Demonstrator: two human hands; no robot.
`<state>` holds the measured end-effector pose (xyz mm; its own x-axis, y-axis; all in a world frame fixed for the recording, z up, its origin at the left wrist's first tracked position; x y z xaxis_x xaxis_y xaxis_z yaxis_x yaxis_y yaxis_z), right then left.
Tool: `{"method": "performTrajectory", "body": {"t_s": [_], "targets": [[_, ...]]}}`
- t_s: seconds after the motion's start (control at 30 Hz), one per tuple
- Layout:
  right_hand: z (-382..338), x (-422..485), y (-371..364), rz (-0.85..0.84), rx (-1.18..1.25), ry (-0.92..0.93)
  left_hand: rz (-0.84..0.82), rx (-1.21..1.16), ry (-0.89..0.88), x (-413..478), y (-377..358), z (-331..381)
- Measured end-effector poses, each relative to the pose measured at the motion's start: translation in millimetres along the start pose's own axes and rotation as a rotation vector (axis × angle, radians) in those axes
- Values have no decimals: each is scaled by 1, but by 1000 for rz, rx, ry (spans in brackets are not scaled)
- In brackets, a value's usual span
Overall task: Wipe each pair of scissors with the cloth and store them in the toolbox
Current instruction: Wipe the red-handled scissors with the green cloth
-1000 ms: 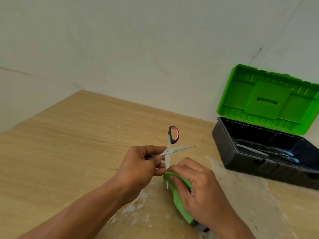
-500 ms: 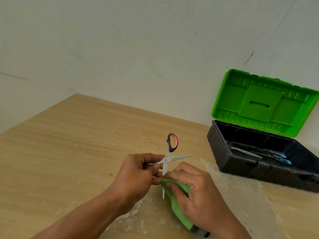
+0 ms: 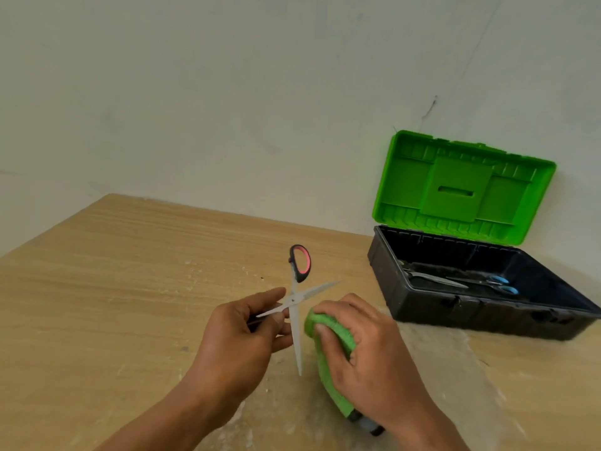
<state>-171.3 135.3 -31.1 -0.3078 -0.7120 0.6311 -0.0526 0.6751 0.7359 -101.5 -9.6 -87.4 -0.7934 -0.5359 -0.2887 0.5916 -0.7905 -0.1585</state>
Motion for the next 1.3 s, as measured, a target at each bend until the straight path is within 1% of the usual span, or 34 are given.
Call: {"method": "performTrajectory", "body": {"t_s": [0.13, 0.2, 0.37, 0.47, 0.6, 0.67, 0.8, 1.07, 1.3], "targets": [[12, -6, 28, 201, -114, -51, 11, -31, -10, 2, 7, 2], [5, -6, 30, 242, -145, -23, -12, -28, -12, 3, 4, 0], [-14, -6, 14, 193, -234, 96, -91, -38, -26, -6, -14, 0], [-16, -4, 3, 101, -250, 141, -128, -56, -23, -11, -21, -1], [-13, -2, -10, -36, -192, 141, -158, -82, -14, -13, -22, -3], [-12, -1, -14, -74, -200, 148, -160, -78, -12, -13, -20, -4], [-8, 0, -11, -52, -248, 137, -162, -84, -13, -15, -21, -1], [12, -3, 2, 28, -314, 55, -204, -125, 11, -18, -23, -1], [33, -7, 8, 66, -320, -47, -193, -87, 34, -18, -21, -5]]}}
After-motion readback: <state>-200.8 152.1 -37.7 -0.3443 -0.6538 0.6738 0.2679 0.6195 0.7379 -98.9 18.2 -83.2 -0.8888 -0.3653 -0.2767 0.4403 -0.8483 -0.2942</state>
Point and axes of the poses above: each hand's wrist, its own x-axis towards the middle knuckle, its own y-axis out of the back of the hand, z = x × y, the point moved 9 cm from there along x, towards the middle knuckle, and after that the axes turned 13 degrees about y, right-handed, at the moved point
